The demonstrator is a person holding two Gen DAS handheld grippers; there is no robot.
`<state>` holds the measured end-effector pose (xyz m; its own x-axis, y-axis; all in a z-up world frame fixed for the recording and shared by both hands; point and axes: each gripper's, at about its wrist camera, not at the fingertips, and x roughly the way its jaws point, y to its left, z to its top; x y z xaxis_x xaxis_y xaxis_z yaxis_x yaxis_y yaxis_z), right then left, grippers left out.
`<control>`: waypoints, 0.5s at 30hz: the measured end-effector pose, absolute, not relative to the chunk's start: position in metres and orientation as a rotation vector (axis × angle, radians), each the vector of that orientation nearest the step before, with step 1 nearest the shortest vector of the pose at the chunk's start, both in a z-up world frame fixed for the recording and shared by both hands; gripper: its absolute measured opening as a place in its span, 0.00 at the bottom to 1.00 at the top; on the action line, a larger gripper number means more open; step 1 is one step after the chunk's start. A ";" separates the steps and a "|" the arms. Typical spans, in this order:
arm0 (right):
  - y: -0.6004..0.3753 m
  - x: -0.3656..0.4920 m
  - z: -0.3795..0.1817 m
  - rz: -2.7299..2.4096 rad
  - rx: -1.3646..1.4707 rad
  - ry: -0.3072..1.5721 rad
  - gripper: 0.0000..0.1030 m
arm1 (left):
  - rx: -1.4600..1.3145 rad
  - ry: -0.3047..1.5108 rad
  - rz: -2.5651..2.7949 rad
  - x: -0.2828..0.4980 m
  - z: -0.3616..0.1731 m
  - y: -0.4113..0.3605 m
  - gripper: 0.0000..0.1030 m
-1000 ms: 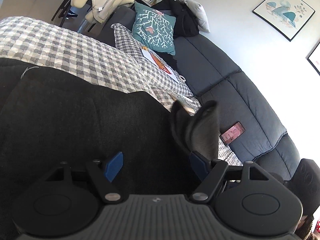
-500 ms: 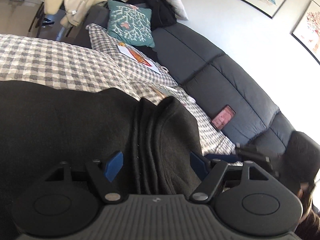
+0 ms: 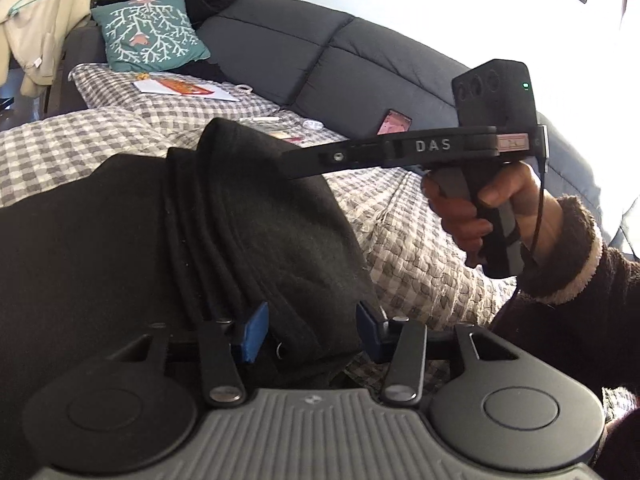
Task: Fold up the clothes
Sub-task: 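Pinch the folded cardigan edge with the left gripper while the right gripper releases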
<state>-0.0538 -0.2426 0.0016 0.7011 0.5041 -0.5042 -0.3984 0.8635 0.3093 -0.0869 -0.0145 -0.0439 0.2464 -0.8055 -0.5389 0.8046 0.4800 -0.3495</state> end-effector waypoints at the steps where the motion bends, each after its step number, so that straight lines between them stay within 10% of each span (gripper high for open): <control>1: -0.243 -0.053 0.001 0.509 0.193 0.613 0.49 | -0.001 0.757 -1.096 -0.084 -0.045 -0.017 0.41; 15: -0.235 -0.036 -0.012 0.488 0.198 0.668 0.49 | -0.138 1.015 -1.014 -0.056 -0.060 -0.027 0.34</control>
